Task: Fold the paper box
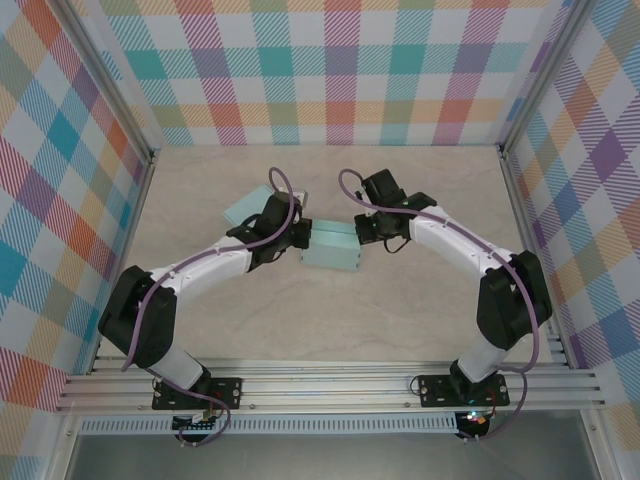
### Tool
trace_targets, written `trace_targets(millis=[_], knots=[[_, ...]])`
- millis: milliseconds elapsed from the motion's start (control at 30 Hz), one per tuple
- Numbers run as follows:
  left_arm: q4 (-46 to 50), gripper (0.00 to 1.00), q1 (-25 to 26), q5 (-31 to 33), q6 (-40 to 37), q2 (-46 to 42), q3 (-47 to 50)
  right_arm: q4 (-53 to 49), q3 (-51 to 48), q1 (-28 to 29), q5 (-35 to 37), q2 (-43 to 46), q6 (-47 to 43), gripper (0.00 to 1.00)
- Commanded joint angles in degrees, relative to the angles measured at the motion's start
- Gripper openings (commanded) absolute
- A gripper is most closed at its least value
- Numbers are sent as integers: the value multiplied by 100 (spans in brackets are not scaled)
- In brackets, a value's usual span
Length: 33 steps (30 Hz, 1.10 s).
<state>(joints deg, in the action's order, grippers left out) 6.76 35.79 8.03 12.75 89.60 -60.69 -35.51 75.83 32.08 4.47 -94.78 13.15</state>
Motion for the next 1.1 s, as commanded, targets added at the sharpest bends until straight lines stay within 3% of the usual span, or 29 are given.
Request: trace_targets(millis=[0,400,800,1067], knots=[[-505,0,238,281,374,-195,68,402,258,147,-189,-38,265,14],[-1311,0,348,643,274,-394,698,590,2,156,-214,188,512,13],[-2079,0,713,1134,110,-306,1008,1058,-186,157,-331,40,759,3],[-2378,0,905,1349,94,-124,1087,1224,-242,159,-264,-5,885,3]])
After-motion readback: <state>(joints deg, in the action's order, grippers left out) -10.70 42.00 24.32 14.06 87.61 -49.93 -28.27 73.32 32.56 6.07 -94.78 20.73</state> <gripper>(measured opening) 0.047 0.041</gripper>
